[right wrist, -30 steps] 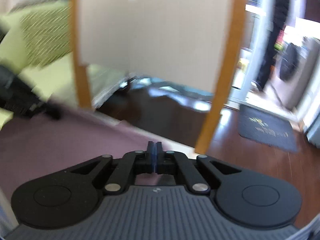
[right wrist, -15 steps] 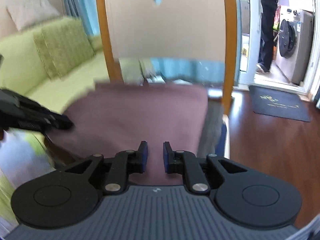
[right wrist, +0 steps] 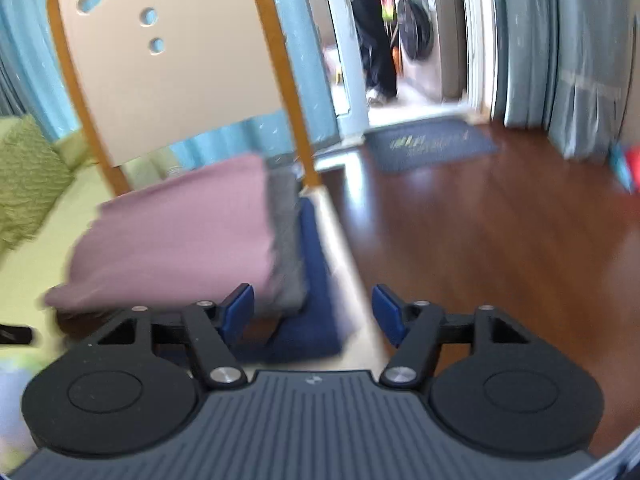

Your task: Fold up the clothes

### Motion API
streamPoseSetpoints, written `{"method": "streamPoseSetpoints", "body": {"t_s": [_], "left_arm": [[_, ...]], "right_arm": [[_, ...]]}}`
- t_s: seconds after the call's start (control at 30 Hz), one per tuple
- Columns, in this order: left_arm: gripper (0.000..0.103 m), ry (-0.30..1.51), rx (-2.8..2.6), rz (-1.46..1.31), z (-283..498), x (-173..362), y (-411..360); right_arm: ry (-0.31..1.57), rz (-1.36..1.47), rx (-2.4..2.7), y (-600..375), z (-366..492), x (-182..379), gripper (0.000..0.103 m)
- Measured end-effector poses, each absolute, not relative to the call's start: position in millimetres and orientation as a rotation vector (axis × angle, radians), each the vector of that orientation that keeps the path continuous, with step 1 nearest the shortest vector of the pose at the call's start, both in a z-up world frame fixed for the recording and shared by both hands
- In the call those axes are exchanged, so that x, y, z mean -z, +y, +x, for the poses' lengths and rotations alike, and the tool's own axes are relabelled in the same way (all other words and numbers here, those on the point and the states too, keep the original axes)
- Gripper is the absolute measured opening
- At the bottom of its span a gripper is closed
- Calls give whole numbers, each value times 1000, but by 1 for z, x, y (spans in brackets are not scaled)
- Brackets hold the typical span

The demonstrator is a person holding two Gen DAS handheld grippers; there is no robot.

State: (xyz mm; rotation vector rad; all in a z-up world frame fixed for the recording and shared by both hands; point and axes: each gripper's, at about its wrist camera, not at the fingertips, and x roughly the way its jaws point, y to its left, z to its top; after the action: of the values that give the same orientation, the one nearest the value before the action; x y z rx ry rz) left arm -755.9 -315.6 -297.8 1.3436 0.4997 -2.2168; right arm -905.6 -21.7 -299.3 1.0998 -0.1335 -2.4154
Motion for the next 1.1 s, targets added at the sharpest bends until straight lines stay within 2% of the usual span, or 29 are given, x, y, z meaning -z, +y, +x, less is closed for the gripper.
{"method": "streamPoseSetpoints", "body": {"t_s": [0.1, 0.23, 0.43, 0.53, 0.63, 0.7, 0.97, 1.1], "left_arm": [[67, 573, 2188, 1371, -715, 289, -290], [67, 507, 2205, 1326, -650, 247, -251], [72, 361, 2268, 1190, -551, 145, -204], [73, 347, 2296, 1138, -518, 103, -188], [75, 334, 2325, 1099, -495, 68, -178], [81, 319, 2346, 1070, -482, 48, -171], [82, 294, 2381, 991, -457, -1, -153], [83, 270, 2386, 965, -452, -10, -144]], "right_arm": [[-247, 1170, 2371, -13, -849, 300, 81], [-306, 1202, 2363, -3, -769, 272, 85], [-231, 976, 2423, 20, -673, 176, 101], [-195, 813, 2442, 35, -629, 112, 102], [-174, 770, 2455, 40, -616, 77, 102], [-142, 749, 2468, 48, -598, 49, 102], [79, 475, 2566, 68, -550, -1, 102], [41, 518, 2584, 79, -547, -8, 102]]}}
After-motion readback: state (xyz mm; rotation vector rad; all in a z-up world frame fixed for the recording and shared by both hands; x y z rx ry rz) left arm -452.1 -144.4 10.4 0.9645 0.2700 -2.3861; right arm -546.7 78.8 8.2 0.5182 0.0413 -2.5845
